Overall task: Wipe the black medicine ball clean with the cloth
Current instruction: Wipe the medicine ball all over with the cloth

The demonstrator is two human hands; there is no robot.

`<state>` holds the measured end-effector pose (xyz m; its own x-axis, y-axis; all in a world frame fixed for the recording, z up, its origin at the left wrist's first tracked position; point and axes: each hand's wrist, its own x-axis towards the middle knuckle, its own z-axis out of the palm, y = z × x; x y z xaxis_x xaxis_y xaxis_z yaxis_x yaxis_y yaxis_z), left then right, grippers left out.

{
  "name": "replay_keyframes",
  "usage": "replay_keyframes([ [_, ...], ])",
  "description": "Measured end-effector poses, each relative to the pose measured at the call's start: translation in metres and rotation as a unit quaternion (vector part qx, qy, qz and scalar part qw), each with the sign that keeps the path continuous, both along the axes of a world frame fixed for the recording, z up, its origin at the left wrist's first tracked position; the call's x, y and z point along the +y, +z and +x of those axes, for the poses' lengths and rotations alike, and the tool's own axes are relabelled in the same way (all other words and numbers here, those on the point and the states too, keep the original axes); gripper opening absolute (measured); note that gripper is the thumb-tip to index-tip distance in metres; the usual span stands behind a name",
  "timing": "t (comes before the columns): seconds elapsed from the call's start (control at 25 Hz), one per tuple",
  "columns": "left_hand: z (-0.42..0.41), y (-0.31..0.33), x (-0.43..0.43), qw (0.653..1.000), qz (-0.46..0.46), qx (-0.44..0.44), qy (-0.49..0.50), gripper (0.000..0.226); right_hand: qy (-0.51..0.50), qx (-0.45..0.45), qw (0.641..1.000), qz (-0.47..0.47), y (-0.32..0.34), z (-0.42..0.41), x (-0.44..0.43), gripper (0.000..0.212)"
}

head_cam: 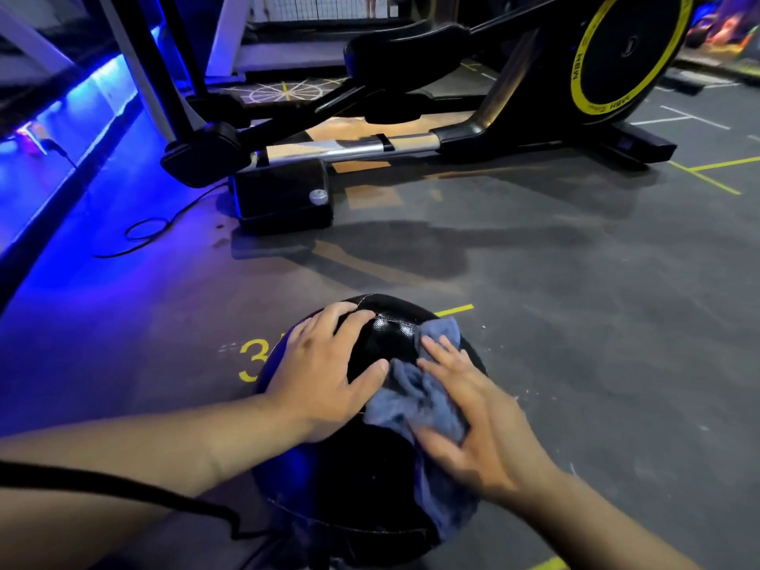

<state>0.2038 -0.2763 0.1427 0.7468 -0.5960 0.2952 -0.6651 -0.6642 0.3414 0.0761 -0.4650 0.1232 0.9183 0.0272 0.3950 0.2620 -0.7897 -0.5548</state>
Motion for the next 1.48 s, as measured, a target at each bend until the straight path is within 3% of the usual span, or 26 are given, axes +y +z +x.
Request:
replay_keyframes([
  [0.16, -0.013, -0.003, -0.008, 0.999, 0.005, -0.012, -0.047, 0.07, -0.14, 0.179, 0.968, 0.108, 0.038, 0.073, -0.018, 0.031],
  [0.32, -0.009, 0.001, -0.01, 0.998, -0.013, -0.005, -0.054, 0.068, -0.146, 0.254, 0.936, 0.194, 0.042, 0.102, -0.036, 0.031],
  [0.56, 0.002, 0.003, -0.011, 0.994, -0.002, -0.019, -0.109, 0.057, -0.202, 0.229, 0.935, 0.182, 0.04, 0.076, -0.036, 0.031],
  [0.68, 0.025, 0.007, -0.008, 0.983, 0.045, -0.08, -0.158, 0.055, -0.271, 0.21, 0.926, 0.159, 0.036, 0.038, -0.028, 0.036],
  [0.84, 0.053, 0.019, 0.005, 0.969, 0.155, -0.168, -0.094, 0.05, -0.319, 0.164, 0.929, 0.09, 0.014, -0.024, 0.008, 0.061],
  [0.92, 0.053, 0.022, 0.006, 0.967, 0.208, -0.14, -0.046, 0.056, -0.302, 0.159, 0.929, 0.144, 0.001, -0.038, 0.024, 0.076],
  [1.0, 0.046, 0.019, 0.005, 0.976, 0.202, -0.076, -0.011, 0.067, -0.249, 0.098, 0.942, 0.201, -0.009, -0.045, 0.03, 0.079],
  [1.12, 0.039, 0.008, 0.008, 0.991, 0.132, 0.007, -0.019, 0.072, -0.152, 0.034, 0.98, 0.123, -0.021, -0.043, 0.021, 0.07],
  [1.28, 0.035, 0.001, 0.008, 0.997, 0.076, -0.014, -0.026, 0.064, -0.041, -0.023, 0.999, 0.0, -0.003, -0.015, 0.007, 0.063],
  [1.4, 0.029, -0.004, 0.001, 0.998, 0.049, -0.029, -0.022, 0.056, -0.1, 0.024, 0.994, 0.023, 0.03, 0.028, 0.008, 0.046],
  [1.48, 0.027, -0.005, -0.006, 0.999, 0.035, -0.025, -0.027, 0.051, -0.18, 0.124, 0.976, 0.028, 0.047, 0.073, 0.001, 0.031],
])
